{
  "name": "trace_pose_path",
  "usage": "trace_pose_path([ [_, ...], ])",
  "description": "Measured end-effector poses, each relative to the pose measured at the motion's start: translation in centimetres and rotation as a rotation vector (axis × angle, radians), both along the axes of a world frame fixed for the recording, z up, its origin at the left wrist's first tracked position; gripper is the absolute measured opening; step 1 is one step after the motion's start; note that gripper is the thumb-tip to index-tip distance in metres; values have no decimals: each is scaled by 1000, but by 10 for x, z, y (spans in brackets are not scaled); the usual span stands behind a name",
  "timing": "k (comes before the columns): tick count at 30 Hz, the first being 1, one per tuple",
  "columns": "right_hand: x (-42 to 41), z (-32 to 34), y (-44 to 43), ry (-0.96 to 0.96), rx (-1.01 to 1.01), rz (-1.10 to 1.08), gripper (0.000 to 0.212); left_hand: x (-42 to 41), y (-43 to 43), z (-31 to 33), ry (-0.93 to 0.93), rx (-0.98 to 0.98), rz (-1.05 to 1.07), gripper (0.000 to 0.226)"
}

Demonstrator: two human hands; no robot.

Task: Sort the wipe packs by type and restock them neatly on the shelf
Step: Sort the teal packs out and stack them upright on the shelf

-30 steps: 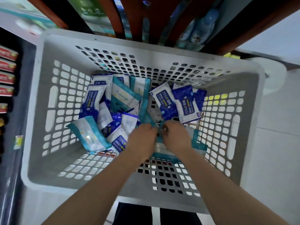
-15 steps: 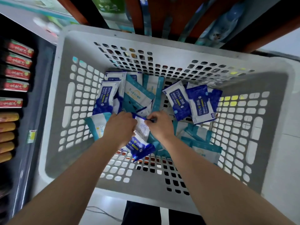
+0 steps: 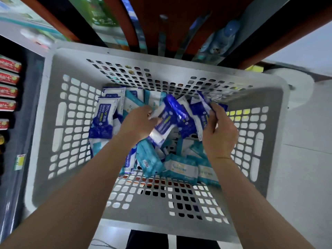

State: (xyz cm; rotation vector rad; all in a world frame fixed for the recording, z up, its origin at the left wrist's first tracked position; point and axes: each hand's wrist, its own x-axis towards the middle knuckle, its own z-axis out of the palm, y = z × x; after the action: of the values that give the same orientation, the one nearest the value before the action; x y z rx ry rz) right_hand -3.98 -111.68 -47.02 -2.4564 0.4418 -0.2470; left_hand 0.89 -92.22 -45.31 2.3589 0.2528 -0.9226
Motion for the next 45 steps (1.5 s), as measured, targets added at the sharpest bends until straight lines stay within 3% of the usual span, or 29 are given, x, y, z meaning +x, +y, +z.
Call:
trace_pose_path([
  [2,-4,-16,-15,-2,-126,133,29,12,-23,-12,117,-216,298,16],
  [4,-11,-40,-21,335,-180,302,38,12,-42,-32,288,-339,413,14],
  [6,-19,-59,-21,742,-156,416,53,6,-54,-55,343,-279,201,32],
  [8,-21,-68,-21,872,-72,411,59,0,-57,-73,369,-178,-60,50],
  [10,-21,-70,-20,836,-31,384,58,-3,-55,-80,360,-116,-174,57],
  [13,-21,-61,-13,720,-44,305,50,-4,-48,-72,279,-155,-94,55],
  [15,-18,-53,-2,595,-60,304,41,-5,-38,-54,124,-99,-80,48],
  [18,-11,-42,22,589,51,478,34,-11,-3,-28,-140,33,-143,35],
  [20,-12,-37,43,695,149,624,35,-15,29,-19,-192,167,-188,25],
  [22,-18,-37,62,764,155,716,33,-19,58,-10,-61,307,-259,10],
  [25,-28,-39,88,867,69,763,46,-32,82,-4,161,447,-446,30],
  [28,-36,-40,103,942,-18,716,54,-54,87,-14,151,481,-477,42],
  [31,-39,-42,109,950,-91,694,41,-59,90,-19,232,424,-381,31],
  [35,-33,-42,101,1016,108,550,14,-42,99,-10,290,211,-271,17],
  [40,-22,-32,70,1045,360,391,23,-28,94,0,246,0,-97,6],
  [45,-50,-47,90,1273,167,602,37,-32,81,-8,295,59,-161,21],
])
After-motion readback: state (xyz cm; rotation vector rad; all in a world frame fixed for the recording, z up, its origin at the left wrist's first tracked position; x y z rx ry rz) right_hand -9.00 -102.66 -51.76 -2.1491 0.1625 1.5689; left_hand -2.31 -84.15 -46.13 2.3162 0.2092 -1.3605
